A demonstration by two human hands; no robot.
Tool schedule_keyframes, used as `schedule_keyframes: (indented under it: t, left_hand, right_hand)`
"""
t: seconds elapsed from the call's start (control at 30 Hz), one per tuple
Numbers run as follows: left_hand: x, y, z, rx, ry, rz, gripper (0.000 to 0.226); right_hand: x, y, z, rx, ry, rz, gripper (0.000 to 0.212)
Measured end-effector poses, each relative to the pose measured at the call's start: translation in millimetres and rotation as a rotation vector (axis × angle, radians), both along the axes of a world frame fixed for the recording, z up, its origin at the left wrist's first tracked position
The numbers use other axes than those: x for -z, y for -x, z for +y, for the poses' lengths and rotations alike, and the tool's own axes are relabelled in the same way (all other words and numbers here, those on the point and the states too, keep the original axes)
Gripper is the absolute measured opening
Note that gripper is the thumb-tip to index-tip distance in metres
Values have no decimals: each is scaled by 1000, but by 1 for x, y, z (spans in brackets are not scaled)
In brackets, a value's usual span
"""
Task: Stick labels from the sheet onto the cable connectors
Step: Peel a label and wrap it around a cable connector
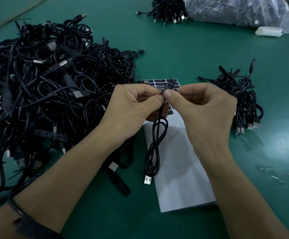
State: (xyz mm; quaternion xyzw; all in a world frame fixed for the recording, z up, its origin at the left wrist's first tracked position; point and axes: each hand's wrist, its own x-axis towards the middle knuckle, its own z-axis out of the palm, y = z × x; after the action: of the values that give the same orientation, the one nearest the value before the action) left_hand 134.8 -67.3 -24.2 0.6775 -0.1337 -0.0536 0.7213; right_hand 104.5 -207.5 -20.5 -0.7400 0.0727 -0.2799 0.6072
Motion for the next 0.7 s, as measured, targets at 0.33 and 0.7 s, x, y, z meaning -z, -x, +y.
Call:
schedule_keyframes:
  t: [0.33,0.7]
  left_hand:
    - [3,-1,1,13,-28,-54,14]
    - [9,-3,0,14,-16,-94,7]
  right_hand:
    - [5,-5,-1,-228,-99,-9,11]
    - [0,-2,1,-269,-44,6,22]
